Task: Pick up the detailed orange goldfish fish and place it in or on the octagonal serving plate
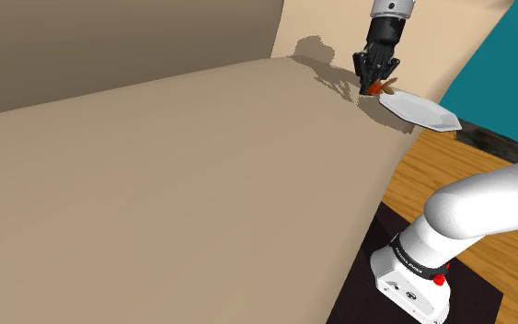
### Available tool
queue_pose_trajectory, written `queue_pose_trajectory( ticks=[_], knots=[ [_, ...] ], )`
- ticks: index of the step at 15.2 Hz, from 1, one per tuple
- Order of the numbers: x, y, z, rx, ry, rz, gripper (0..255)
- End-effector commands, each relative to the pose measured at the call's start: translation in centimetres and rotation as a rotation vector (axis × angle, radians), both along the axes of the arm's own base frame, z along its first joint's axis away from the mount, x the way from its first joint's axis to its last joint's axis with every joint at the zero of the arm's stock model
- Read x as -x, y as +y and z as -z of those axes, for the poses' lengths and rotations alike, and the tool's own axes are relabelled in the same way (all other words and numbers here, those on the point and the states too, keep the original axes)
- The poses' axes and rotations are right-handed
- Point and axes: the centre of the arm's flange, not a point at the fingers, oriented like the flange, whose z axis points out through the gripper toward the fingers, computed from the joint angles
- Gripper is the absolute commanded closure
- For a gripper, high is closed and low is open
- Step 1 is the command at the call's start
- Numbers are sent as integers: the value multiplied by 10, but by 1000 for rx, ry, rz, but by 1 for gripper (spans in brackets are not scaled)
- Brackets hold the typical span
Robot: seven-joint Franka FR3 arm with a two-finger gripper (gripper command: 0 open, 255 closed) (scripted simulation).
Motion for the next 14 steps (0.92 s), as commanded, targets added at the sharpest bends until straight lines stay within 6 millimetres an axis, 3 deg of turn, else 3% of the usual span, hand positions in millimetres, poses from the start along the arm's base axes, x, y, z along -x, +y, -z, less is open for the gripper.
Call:
queue_pose_trajectory(
  ticks=[1, 14],
  knots=[
    [-1, 0, -9, 0, 1, 0, 255],
    [-1, 0, -78, 0, 1, 0, 255]
  ],
)
